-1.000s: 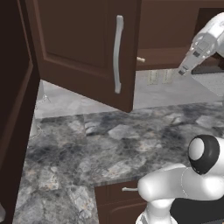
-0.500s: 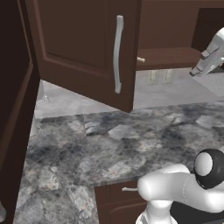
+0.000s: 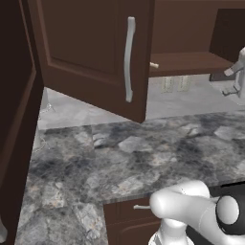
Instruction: Open the cabinet. Pick the dish brush and place it next to the sink. Then close the cabinet.
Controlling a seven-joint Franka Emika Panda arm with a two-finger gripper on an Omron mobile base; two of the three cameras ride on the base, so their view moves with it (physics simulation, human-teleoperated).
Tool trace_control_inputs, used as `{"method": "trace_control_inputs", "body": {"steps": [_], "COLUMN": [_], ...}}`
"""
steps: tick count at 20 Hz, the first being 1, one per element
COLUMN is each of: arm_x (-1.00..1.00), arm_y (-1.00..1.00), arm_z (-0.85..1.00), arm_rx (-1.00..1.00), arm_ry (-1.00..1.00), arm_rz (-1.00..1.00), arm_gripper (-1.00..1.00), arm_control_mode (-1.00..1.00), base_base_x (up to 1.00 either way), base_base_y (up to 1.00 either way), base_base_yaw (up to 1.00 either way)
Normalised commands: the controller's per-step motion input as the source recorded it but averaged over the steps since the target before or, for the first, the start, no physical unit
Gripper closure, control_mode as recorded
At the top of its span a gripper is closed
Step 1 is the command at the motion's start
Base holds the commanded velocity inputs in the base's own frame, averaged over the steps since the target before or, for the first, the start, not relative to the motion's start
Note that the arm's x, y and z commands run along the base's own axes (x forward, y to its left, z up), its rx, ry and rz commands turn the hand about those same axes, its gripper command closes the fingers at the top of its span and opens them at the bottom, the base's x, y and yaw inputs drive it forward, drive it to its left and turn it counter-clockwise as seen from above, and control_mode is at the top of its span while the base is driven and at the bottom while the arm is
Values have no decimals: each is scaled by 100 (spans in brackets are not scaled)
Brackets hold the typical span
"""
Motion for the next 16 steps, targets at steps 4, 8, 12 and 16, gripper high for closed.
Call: {"method": "trace_control_inputs", "body": {"steps": [4, 8, 12, 16], "arm_x": [34, 69, 59, 37], "arm_y": [0, 0, 0, -18], "arm_z": [-33, -23, -4, 14], "arm_rx": [-20, -28, -33, -29], "arm_ry": [2, 0, 0, 0], "arm_rz": [-42, -35, -27, -12], "arm_gripper": [-100, -100, -100, -100], "arm_control_mode": [-100, -100, -100, -100], "base_base_x": [0, 0, 0, 0], "base_base_y": [0, 0, 0, 0], "base_base_yaw": [0, 0, 0, 0]}}
